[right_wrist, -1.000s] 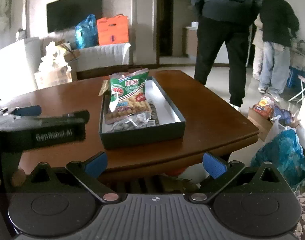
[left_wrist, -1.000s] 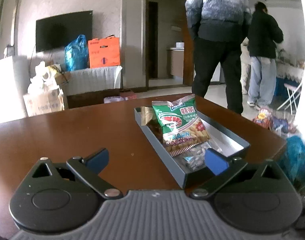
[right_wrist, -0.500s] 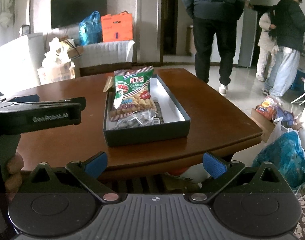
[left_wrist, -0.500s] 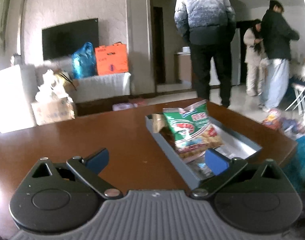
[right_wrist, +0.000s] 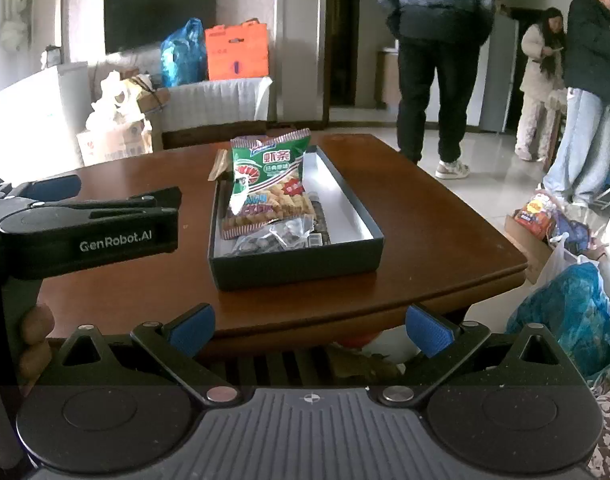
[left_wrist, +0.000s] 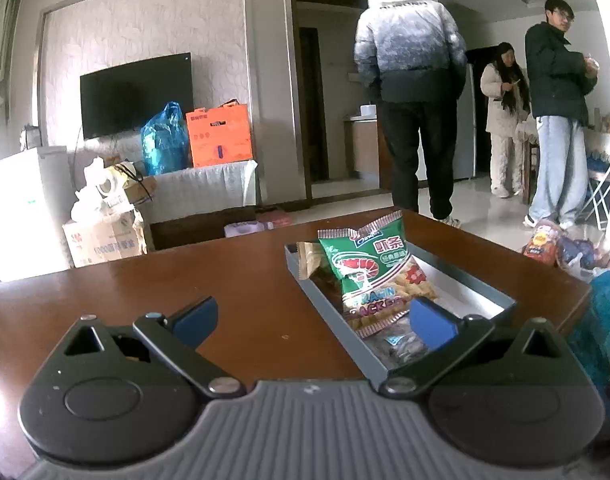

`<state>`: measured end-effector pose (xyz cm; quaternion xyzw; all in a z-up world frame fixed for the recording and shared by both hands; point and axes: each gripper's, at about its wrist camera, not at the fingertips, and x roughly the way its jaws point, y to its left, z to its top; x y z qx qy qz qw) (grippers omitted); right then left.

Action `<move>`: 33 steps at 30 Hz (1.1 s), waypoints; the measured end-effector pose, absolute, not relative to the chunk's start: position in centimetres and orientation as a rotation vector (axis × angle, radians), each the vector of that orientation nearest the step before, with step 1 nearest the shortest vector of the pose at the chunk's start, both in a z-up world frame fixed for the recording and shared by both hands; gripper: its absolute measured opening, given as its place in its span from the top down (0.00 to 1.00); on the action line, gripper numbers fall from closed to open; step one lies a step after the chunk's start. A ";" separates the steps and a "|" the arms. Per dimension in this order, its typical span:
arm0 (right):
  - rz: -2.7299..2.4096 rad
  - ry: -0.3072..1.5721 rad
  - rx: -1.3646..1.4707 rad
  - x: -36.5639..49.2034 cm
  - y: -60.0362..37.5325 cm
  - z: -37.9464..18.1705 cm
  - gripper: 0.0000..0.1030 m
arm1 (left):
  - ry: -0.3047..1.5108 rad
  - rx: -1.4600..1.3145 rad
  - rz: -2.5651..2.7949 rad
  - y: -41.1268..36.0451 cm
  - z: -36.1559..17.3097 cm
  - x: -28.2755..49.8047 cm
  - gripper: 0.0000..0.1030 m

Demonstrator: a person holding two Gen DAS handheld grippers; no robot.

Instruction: Organize snacks

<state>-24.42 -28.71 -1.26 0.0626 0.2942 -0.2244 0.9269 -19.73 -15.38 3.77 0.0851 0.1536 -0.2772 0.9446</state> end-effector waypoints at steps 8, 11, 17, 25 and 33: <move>-0.455 0.610 0.122 -24.3 -28.8 -1.4 0.00 | 0.330 0.160 -0.580 -15.4 3.8 -19.5 0.00; -0.455 0.610 0.122 -24.3 -28.7 -1.4 0.00 | 0.331 0.163 -0.583 -15.4 3.8 -19.4 0.00; -0.454 0.611 0.122 -24.3 -28.7 -1.4 0.00 | 0.333 0.167 -0.584 -15.6 3.7 -19.4 0.00; -0.455 0.610 0.122 -24.3 -28.6 -1.4 0.00 | 0.338 0.155 -0.574 -15.4 3.7 -19.2 0.00; -0.456 0.607 0.125 -24.2 -28.8 -1.5 0.00 | 0.338 0.133 -0.555 -15.1 3.6 -18.8 0.00</move>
